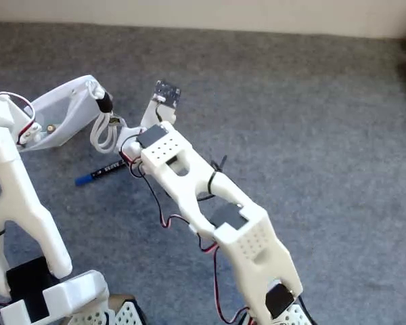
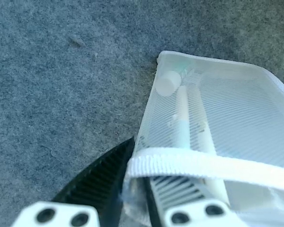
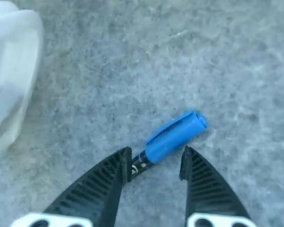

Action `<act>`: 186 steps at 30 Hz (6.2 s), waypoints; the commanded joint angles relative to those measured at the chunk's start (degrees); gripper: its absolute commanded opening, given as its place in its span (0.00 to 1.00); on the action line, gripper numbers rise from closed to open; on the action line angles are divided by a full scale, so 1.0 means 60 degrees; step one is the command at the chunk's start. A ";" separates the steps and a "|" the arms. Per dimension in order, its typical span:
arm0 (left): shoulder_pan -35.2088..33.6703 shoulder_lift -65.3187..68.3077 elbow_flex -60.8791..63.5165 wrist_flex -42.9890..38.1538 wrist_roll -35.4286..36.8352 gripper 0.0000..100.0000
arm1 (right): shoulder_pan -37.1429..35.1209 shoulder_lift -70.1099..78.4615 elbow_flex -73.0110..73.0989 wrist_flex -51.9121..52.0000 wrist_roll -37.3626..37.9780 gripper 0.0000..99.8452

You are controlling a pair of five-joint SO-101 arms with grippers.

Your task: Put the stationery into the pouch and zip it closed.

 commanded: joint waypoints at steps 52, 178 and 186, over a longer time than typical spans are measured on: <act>-0.0198 -0.0139 0.0022 -0.0161 0.0117 0.01 | 0.1062 0.3363 -0.8081 0.6586 0.4205 0.02; 0.5707 -0.0623 -0.1648 0.0791 -0.0542 0.01 | 0.5780 -0.6440 -0.4886 0.7978 0.6286 0.00; 0.6894 -0.2147 -0.1575 0.0777 -0.0806 0.01 | 0.6366 -0.9106 -0.2396 0.7963 0.7780 0.00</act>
